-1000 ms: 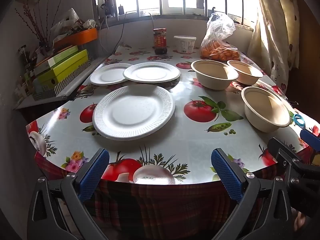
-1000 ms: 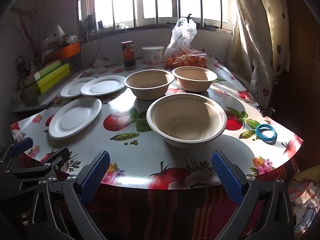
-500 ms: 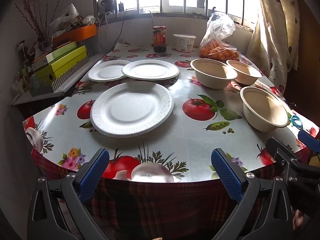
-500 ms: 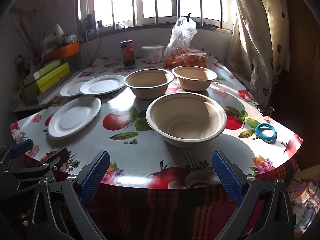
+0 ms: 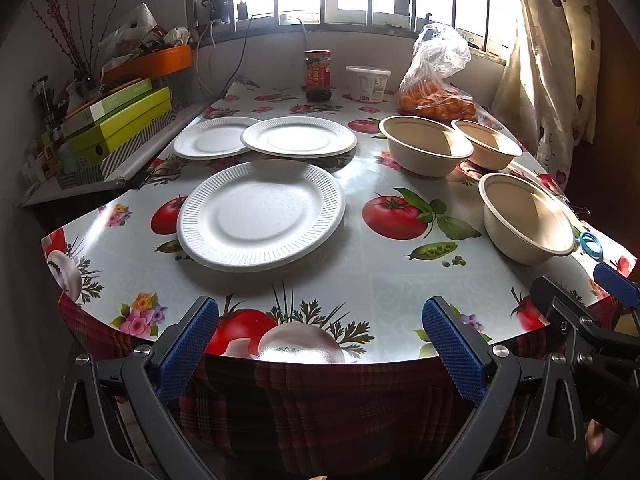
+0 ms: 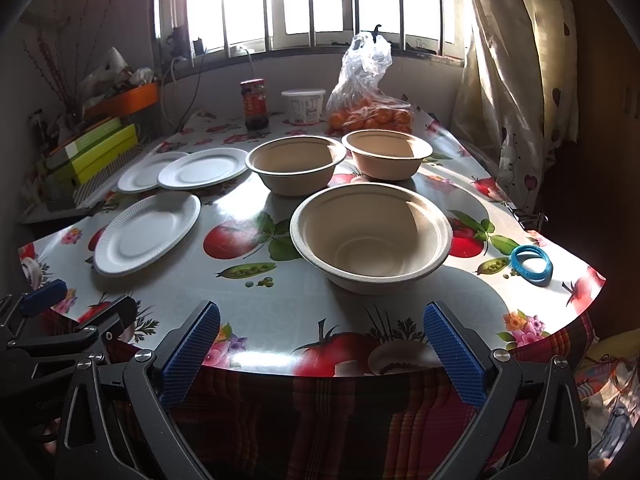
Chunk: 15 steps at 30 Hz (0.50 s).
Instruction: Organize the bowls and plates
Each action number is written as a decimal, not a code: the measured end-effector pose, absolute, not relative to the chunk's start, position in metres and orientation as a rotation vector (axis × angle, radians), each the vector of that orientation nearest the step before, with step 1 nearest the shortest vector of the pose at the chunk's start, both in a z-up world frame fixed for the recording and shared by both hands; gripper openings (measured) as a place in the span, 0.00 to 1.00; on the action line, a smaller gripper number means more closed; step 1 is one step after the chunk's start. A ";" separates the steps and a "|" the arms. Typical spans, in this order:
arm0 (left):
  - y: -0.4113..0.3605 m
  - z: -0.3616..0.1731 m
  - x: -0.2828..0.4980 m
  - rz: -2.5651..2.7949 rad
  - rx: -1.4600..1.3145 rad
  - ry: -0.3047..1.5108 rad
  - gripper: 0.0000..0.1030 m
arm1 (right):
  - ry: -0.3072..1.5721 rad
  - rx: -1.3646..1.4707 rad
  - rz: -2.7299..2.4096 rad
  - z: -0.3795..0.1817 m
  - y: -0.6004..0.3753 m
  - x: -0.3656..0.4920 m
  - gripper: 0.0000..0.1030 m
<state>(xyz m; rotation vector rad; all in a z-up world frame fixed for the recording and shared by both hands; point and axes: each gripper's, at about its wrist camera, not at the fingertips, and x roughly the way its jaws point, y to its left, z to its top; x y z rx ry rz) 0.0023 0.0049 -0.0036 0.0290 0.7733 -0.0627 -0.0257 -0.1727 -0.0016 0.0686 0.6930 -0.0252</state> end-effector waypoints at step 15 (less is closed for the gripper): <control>0.003 -0.003 -0.001 -0.058 0.029 0.763 0.99 | 0.693 0.070 -0.024 -0.001 -0.174 -0.026 1.00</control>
